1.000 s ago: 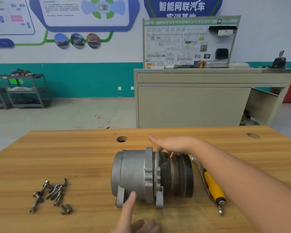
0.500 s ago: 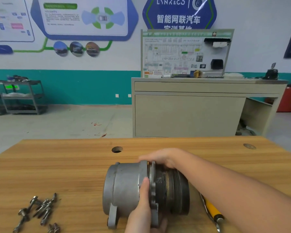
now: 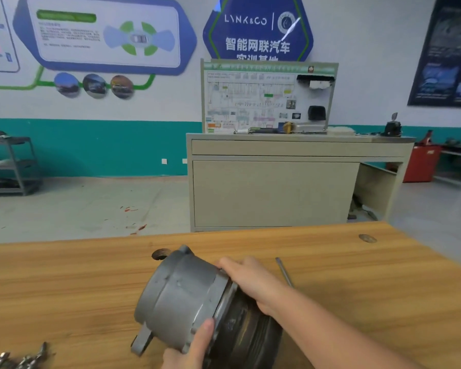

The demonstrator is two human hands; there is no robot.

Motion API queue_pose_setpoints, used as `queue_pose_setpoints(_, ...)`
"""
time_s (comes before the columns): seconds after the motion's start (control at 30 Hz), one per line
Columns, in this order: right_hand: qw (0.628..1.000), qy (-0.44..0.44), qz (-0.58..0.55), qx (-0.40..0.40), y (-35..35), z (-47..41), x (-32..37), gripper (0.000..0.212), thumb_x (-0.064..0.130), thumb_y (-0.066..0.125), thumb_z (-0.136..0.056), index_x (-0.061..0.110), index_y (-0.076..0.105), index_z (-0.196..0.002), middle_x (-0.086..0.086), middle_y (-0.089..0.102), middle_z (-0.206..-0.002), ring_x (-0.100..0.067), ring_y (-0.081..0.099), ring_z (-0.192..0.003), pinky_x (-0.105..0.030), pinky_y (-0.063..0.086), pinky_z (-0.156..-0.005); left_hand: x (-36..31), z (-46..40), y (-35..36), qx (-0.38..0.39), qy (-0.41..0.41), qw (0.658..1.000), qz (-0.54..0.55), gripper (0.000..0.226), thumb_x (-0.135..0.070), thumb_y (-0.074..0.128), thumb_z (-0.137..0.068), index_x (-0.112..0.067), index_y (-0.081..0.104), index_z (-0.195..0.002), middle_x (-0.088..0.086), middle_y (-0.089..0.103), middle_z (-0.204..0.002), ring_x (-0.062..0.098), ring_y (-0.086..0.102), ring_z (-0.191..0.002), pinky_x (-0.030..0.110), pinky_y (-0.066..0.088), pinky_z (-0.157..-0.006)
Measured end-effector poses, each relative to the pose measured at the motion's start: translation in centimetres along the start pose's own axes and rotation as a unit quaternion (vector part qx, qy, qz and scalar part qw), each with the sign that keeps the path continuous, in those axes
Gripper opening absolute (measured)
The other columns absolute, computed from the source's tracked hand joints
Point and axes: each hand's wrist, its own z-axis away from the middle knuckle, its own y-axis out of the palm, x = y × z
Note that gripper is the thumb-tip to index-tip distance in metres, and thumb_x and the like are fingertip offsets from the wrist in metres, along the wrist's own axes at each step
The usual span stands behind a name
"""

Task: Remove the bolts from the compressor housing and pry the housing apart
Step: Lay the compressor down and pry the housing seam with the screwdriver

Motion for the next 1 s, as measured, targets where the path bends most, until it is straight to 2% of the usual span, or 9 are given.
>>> queue_pose_setpoints(0.07,0.997,-0.058,-0.049,-0.027,-0.8,0.8,-1.1,0.052,0.055,0.060,-0.063,0.008,0.073,-0.081,-0.004,0.073,-0.074,-0.019,0.069,-0.072,-0.028,0.048,-0.065,-0.4,0.4,-0.2,0.046,0.001,0.998,-0.050,0.083,-0.037,0.067,-0.075,-0.008,0.033,-0.145,-0.007,0.042,-0.150,-0.010,0.044,-0.129,0.015,0.032,-0.105)
queue_pose_setpoints(0.13,0.986,-0.115,-0.113,-0.046,-1.5,1.8,-2.4,0.042,0.059,0.059,-0.061,0.018,0.068,-0.065,-0.002,0.065,-0.065,-0.016,0.062,-0.063,-0.028,0.043,-0.061,-0.8,-0.5,0.2,0.050,0.081,0.987,-0.127,0.076,-0.017,0.085,-0.064,-0.017,0.045,-0.129,-0.007,0.064,-0.125,-0.004,0.058,-0.115,0.013,0.042,-0.088)
queue_pose_setpoints(0.27,0.944,-0.172,-0.276,-0.051,-2.0,2.9,-6.1,0.045,0.060,0.063,-0.070,0.019,0.074,-0.084,-0.008,0.075,-0.092,-0.021,0.070,-0.083,-0.032,0.052,-0.067,-0.3,-1.7,1.0,0.064,0.161,0.946,-0.273,0.119,-0.052,0.082,-0.027,-0.025,0.029,-0.130,-0.023,0.047,-0.123,-0.020,0.049,-0.108,0.004,0.037,-0.087)
queue_pose_setpoints(0.37,0.917,-0.178,-0.352,-0.058,-2.2,3.5,-8.2,0.048,0.062,0.063,-0.073,0.023,0.075,-0.099,-0.012,0.072,-0.109,-0.024,0.069,-0.100,-0.032,0.055,-0.073,-0.8,-2.1,1.5,0.107,0.188,0.912,-0.347,0.114,-0.055,0.082,-0.033,-0.035,0.026,-0.130,-0.024,0.046,-0.125,-0.031,0.041,-0.111,-0.004,0.034,-0.085)
queue_pose_setpoints(0.5,0.895,-0.155,-0.414,-0.057,-2.7,3.5,-8.9,0.051,0.060,0.063,-0.074,0.017,0.074,-0.099,-0.020,0.069,-0.113,-0.028,0.068,-0.100,-0.036,0.056,-0.075,-1.6,-2.0,1.2,0.147,0.180,0.887,-0.398,0.115,-0.058,0.092,-0.048,-0.044,0.025,-0.140,-0.032,0.049,-0.133,-0.015,0.045,-0.123,0.007,0.039,-0.097)
queue_pose_setpoints(0.67,0.910,-0.199,-0.357,-0.067,-2.6,3.7,-8.7,0.047,0.061,0.053,-0.085,0.026,0.072,-0.109,-0.005,0.070,-0.117,-0.020,0.065,-0.111,-0.026,0.056,-0.077,-2.1,-1.8,0.9,0.147,0.207,0.879,-0.403,0.096,-0.060,0.092,-0.048,-0.049,0.037,-0.126,-0.051,0.046,-0.122,-0.024,0.046,-0.115,-0.001,0.039,-0.083)
queue_pose_setpoints(0.8,0.927,-0.257,-0.250,-0.108,-3.3,5.1,-6.3,0.058,0.067,0.046,-0.084,0.022,0.068,-0.113,-0.005,0.069,-0.115,-0.023,0.062,-0.112,-0.048,0.050,-0.095,-2.7,-1.6,0.6,0.111,0.249,0.882,-0.385,0.093,-0.065,0.090,-0.042,-0.043,0.045,-0.121,-0.049,0.051,-0.119,-0.023,0.047,-0.114,-0.003,0.036,-0.084)
queue_pose_setpoints(0.87,0.929,-0.292,-0.177,-0.141,-4.4,6.3,-3.5,0.065,0.069,0.042,-0.077,0.018,0.068,-0.107,-0.004,0.069,-0.108,-0.018,0.063,-0.105,-0.037,0.049,-0.094,-4.0,-1.5,0.9,0.098,0.290,0.872,-0.382,0.097,-0.065,0.090,-0.044,-0.037,0.049,-0.127,-0.038,0.056,-0.125,-0.017,0.048,-0.120,0.000,0.036,-0.091)
queue_pose_setpoints(1.0,0.917,-0.358,-0.100,-0.142,-5.3,8.8,3.3,0.042,0.053,0.048,-0.094,0.016,0.065,-0.104,0.002,0.068,-0.088,0.005,0.062,-0.077,-0.005,0.042,-0.059,-8.2,-1.2,0.9,0.071,0.362,0.844,-0.389,0.085,-0.063,0.087,-0.047,-0.047,0.053,-0.123,-0.032,0.060,-0.122,-0.010,0.053,-0.117,0.004,0.040,-0.092)
